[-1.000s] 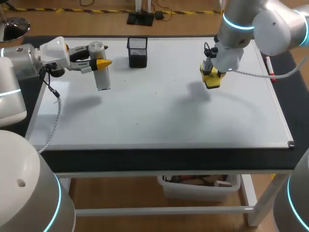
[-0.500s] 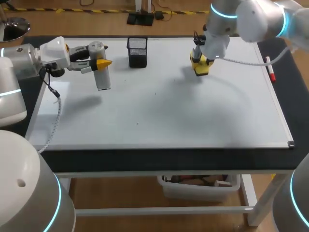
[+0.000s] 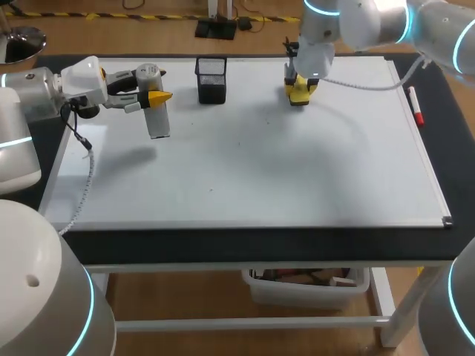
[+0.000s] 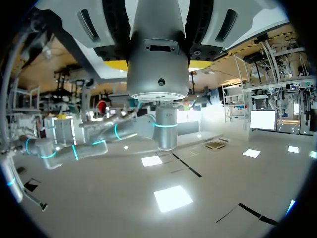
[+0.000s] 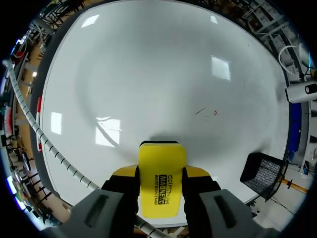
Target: Pick up the inspection probe, press it on each red-marked spot on the whiteboard one by one, put down the probe, pick up the eraser, and wipe off all the red marks.
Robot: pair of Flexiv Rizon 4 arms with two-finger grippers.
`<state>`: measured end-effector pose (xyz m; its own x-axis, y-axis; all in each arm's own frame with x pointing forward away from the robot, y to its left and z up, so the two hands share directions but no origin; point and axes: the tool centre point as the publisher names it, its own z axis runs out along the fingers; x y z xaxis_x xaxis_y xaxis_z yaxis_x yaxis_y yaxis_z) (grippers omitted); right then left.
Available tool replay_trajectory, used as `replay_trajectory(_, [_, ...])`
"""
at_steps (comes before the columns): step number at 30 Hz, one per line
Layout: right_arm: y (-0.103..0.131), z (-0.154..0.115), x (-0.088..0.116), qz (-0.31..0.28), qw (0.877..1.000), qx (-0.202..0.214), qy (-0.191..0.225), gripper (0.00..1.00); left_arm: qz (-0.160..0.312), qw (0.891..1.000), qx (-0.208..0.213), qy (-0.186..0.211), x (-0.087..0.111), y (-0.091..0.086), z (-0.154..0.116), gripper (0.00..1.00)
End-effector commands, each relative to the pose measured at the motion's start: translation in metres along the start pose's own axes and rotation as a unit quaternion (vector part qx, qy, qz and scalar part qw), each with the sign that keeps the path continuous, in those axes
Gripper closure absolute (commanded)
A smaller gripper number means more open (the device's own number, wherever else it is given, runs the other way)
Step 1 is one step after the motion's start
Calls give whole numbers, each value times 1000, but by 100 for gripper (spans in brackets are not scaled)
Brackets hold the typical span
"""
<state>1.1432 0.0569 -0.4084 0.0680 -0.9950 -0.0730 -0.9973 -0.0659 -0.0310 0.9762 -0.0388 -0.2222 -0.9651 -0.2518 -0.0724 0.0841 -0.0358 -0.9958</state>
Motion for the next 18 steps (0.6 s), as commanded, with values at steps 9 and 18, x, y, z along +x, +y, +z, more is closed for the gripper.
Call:
replay_trajectory(9, [-23,9,2,16,999,-27,-6,100,1,1000,2,1,0,0,0,100])
replay_trajectory(18, [-27,14,4,25,999,-24,-6,100,1,1000,2,1,0,0,0,100])
